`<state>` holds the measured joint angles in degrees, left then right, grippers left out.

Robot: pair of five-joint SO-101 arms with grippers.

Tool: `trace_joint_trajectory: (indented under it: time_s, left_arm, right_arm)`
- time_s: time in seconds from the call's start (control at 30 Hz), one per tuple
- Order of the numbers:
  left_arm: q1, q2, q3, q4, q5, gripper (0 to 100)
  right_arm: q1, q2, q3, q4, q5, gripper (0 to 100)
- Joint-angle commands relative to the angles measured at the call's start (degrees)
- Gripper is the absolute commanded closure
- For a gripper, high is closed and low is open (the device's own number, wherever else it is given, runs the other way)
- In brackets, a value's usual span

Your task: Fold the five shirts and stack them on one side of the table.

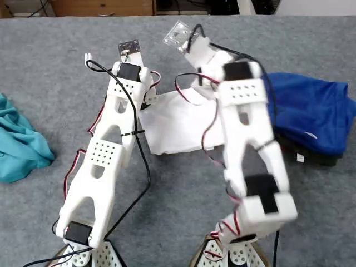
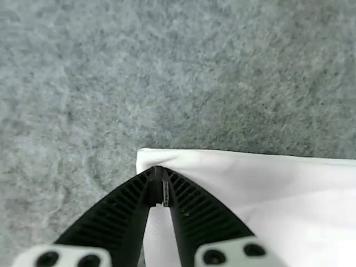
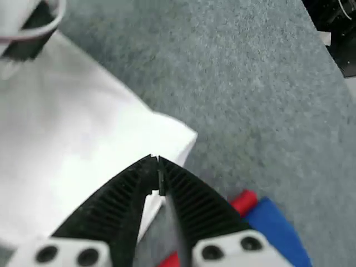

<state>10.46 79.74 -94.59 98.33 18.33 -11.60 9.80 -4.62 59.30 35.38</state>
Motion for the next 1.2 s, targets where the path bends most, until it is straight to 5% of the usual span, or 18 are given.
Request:
trace_joint_trajectory:
  time_s: [0.0,0.37,0.87,1.0,1.17]
  left_arm:
    - [-2.3,0.1,-1.2,0.3,0.2,98]
    - [-4.9,0.1,-1.3,-0.7,2.6,98]
    - [-4.6,0.1,-1.4,-0.6,2.5,98]
    - [-4.6,0.1,-1.4,-0.6,2.5,98]
    - [-4.6,-0.8,-1.3,-0.5,2.5,98]
  right_arm:
    - [0.2,9.9,-7.1,-5.3,-3.2,99.5]
    - [6.7,35.4,-33.5,2.0,-11.8,99.5]
    - [4.5,35.5,-76.4,43.8,-11.7,99.4]
    - [6.0,25.8,-69.1,43.6,-11.8,99.3]
    - [5.3,1.5,-35.4,42.8,-11.3,99.3]
